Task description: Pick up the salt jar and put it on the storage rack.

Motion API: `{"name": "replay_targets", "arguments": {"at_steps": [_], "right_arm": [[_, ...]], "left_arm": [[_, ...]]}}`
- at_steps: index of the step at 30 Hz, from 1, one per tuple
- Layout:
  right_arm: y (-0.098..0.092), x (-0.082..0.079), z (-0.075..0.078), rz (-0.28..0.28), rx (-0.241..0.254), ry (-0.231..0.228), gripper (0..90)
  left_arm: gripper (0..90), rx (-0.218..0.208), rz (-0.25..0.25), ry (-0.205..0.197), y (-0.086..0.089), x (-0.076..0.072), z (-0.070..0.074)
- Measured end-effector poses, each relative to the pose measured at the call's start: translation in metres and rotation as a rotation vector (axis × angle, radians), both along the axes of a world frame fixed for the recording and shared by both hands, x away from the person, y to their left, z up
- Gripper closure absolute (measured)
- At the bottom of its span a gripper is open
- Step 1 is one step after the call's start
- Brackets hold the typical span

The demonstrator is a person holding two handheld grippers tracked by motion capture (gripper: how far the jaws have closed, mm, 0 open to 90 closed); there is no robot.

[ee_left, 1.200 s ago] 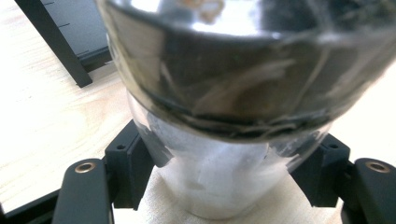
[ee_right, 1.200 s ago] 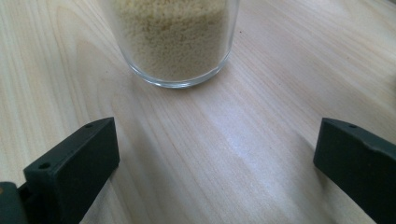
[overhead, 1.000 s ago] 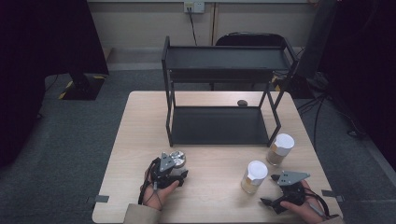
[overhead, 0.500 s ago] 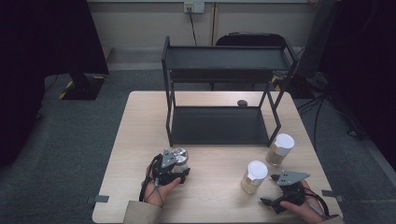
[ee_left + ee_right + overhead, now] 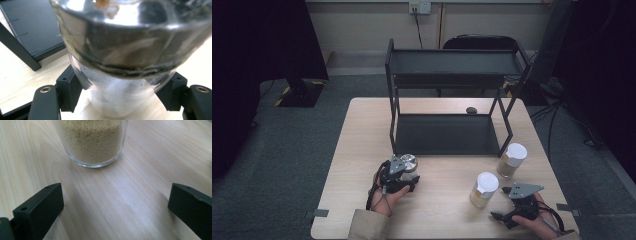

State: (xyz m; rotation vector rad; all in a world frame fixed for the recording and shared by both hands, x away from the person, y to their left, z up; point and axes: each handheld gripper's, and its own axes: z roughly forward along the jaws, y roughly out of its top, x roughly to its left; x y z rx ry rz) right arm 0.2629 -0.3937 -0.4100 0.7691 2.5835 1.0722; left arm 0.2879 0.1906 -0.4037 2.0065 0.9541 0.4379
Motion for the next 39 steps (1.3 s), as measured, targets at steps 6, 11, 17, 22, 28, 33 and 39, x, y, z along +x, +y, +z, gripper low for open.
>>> {"name": "replay_targets", "arguments": {"at_steps": [6,11,17,22,28,33,39], "right_arm": [[0.000,0.000,0.000,0.000,0.000,0.000,0.0],[0.000,0.000,0.000,0.000,0.000,0.000,0.0],[0.000,0.000,0.000,0.000,0.000,0.000,0.0],[0.000,0.000,0.000,0.000,0.000,0.000,0.0],[0.000,0.000,0.000,0.000,0.000,0.000,0.0],[0.000,0.000,0.000,0.000,0.000,0.000,0.0],[0.000,0.000,0.000,0.000,0.000,0.000,0.0]], "left_arm": [[30.9,-0.007,-0.001,0.000,-0.003,0.004,0.001],[30.9,-0.010,-0.002,0.004,-0.006,0.009,0.003],[30.9,-0.013,-0.005,0.001,-0.008,0.013,0.006],[30.9,-0.010,-0.007,0.003,-0.009,0.017,0.010],[30.9,-0.016,-0.005,0.005,-0.010,0.021,0.013],[30.9,-0.009,-0.008,0.007,-0.013,0.026,0.018],[30.9,-0.011,-0.010,0.004,-0.015,0.031,0.021]]}}
